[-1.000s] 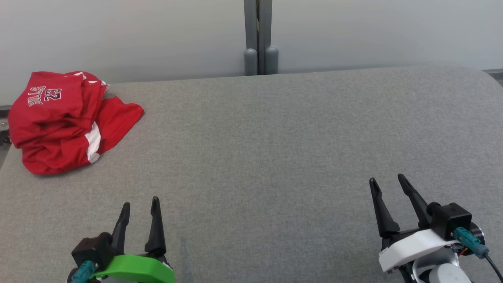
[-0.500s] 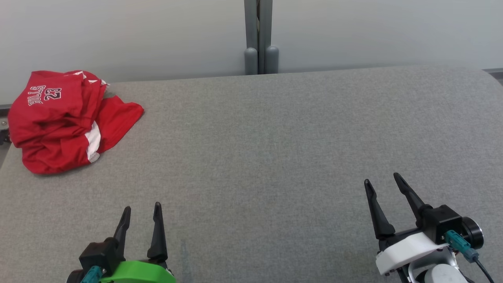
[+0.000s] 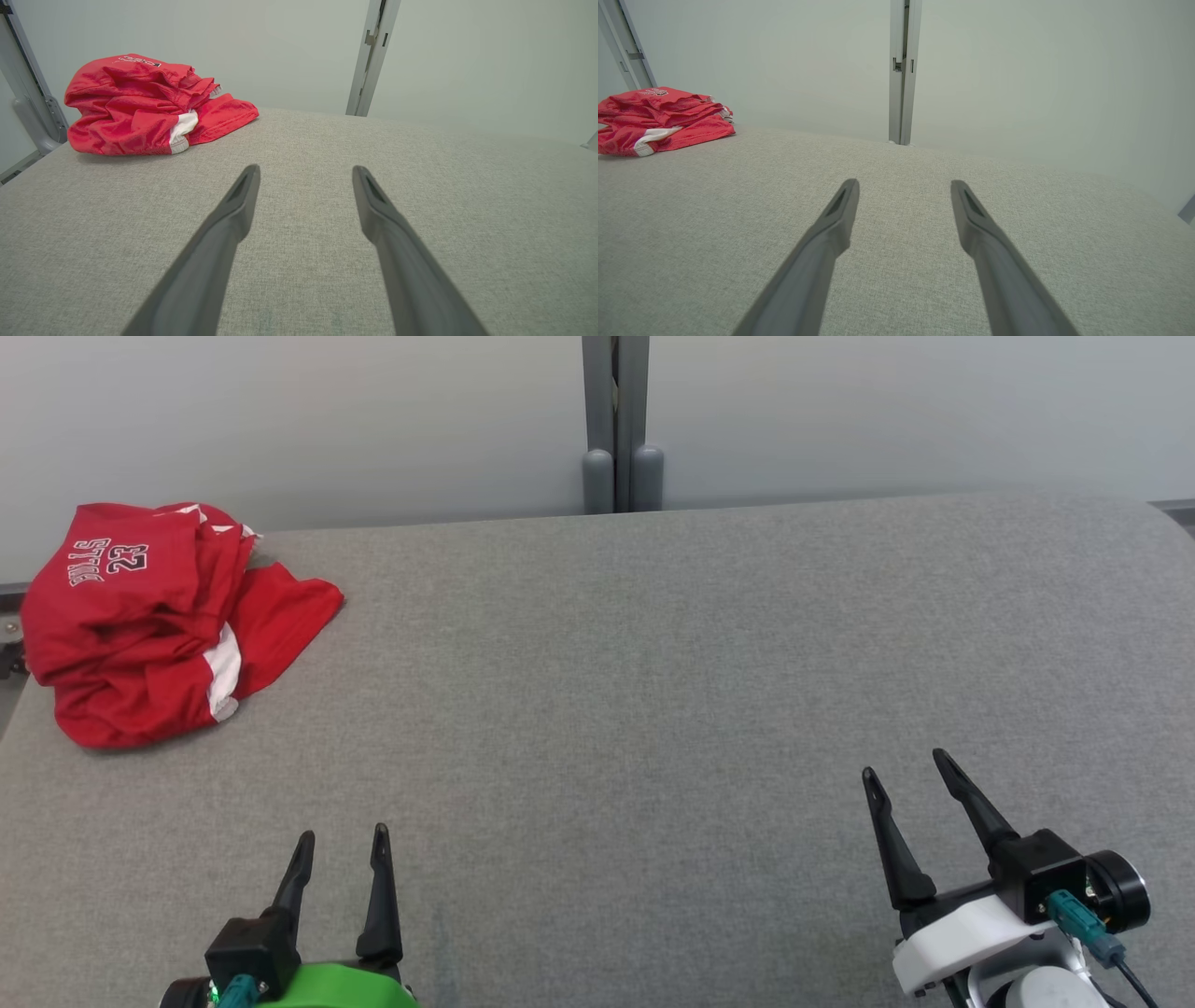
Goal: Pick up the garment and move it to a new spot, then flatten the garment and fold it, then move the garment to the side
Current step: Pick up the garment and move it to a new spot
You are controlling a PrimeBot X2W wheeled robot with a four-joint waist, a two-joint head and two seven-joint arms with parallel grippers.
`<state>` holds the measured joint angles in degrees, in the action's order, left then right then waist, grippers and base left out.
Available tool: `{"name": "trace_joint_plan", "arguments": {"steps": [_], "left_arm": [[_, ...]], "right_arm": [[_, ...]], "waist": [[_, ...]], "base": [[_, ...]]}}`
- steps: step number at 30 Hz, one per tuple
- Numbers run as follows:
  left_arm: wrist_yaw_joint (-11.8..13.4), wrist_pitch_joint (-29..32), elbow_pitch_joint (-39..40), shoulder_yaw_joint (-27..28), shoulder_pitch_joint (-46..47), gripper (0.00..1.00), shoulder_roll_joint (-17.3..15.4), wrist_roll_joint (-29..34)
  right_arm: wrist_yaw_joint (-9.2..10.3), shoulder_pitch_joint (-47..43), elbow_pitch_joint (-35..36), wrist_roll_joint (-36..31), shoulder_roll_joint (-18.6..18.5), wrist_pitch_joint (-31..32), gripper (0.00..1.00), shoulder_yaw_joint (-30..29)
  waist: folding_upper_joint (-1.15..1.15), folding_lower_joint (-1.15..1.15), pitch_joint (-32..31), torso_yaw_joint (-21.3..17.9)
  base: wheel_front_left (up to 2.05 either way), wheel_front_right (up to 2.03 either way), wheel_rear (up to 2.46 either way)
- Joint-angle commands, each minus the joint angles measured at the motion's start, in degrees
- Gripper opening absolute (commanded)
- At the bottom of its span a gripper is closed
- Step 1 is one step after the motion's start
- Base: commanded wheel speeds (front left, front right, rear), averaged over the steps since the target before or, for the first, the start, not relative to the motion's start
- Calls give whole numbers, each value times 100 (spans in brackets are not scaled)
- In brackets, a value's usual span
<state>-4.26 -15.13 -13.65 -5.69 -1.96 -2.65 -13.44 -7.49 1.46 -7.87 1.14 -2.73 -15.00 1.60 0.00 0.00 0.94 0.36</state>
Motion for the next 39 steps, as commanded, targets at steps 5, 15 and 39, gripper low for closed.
{"name": "trace_joint_plan", "arguments": {"steps": [5, 15, 39], "left_arm": [[25, -4, -65, -7, -51, 100, -41, -23], [33, -4, -119, -17, -46, 100, -41, -46], [50, -3, 33, -43, -24, 100, -37, -90]], "right_arm": [[0, -81, -59, 20, -28, -28, 100, 6], [0, -79, -110, 50, -28, -28, 100, 18], [2, -148, -15, 4, -27, -21, 100, -28]], "waist": [[0, 0, -6, 9], [0, 0, -28, 35], [0, 0, 22, 1925]], "base": [[0, 0, 0], [0, 0, 0], [0, 0, 0]]}}
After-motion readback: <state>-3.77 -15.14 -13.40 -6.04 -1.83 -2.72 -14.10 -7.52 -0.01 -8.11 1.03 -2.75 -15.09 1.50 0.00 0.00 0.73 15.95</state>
